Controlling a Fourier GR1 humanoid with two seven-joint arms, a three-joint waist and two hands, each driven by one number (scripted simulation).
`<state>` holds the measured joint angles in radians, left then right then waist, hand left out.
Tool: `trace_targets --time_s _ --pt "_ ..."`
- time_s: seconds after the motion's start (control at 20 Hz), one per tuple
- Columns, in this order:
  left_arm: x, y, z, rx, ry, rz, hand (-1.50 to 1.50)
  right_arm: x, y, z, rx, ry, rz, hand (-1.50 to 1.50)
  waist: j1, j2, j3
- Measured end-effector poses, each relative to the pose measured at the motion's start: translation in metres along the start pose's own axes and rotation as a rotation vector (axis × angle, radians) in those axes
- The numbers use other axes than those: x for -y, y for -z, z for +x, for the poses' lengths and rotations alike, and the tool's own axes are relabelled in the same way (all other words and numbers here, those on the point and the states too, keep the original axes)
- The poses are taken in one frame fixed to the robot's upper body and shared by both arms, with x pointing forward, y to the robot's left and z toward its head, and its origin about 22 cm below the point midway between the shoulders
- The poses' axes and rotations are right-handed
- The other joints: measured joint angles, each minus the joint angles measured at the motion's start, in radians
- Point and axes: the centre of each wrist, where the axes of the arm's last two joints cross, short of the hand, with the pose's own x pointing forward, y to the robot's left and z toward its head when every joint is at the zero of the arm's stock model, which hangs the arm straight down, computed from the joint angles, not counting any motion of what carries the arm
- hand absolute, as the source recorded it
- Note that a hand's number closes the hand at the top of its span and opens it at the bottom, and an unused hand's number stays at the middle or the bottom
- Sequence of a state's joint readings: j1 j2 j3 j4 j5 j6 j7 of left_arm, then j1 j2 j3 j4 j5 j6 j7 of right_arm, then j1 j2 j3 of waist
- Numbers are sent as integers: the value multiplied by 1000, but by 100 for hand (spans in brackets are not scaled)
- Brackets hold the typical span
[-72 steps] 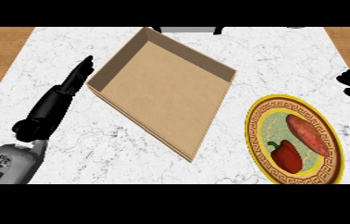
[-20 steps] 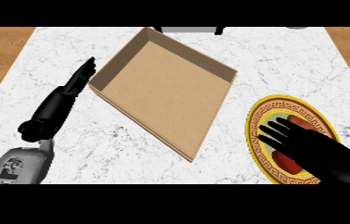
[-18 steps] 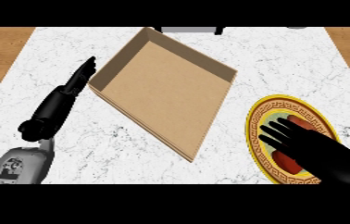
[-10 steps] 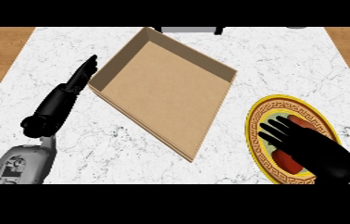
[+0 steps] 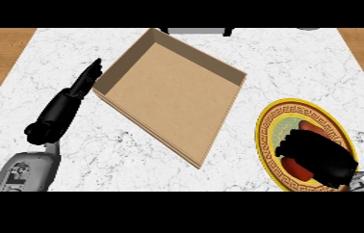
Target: Pick the bell pepper from the plate and place it in the cardboard box
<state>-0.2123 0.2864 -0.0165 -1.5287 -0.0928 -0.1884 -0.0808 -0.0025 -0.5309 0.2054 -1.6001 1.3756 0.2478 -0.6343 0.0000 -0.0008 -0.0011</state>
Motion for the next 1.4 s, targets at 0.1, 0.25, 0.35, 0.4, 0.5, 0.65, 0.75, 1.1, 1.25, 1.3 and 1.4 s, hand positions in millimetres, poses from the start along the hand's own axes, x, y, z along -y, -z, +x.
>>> trace_targets --time_s 0.1,0.25,0.35,0.4,0.5,0.65,0.75,1.1,1.25,1.3,1.4 --pt "1 0 -2 -2 1 -1 0 -4 -1 0 20 -13 -45 150 -1 0 0" --pt "2 1 9 1 1 -2 0 0 1 2 47 -41 -95 150 0 -1 -1" --pt "5 0 7 3 0 -1 0 5 13 12 62 -34 -126 150 1 -1 -1" --pt "3 2 7 5 2 -5 0 11 29 28 67 -15 -144 150 4 0 -2" --pt "4 4 10 18 4 -17 0 22 59 58 66 25 -164 150 24 0 -10" --pt "9 8 13 34 1 -42 0 40 92 97 77 109 -208 150 57 7 -11" --pt "12 11 15 46 0 -59 0 53 108 117 79 147 -247 150 78 12 -5" --pt "22 18 16 58 -12 -100 0 114 132 163 28 128 -442 150 118 12 -1" --pt "25 22 17 60 -11 -110 0 137 137 176 -9 123 -518 150 126 12 -1" --pt "25 23 18 61 -12 -113 0 144 137 179 -29 129 -547 150 128 11 -1" --pt "24 24 19 61 -9 -111 0 157 137 184 -86 160 -612 150 127 9 -1"
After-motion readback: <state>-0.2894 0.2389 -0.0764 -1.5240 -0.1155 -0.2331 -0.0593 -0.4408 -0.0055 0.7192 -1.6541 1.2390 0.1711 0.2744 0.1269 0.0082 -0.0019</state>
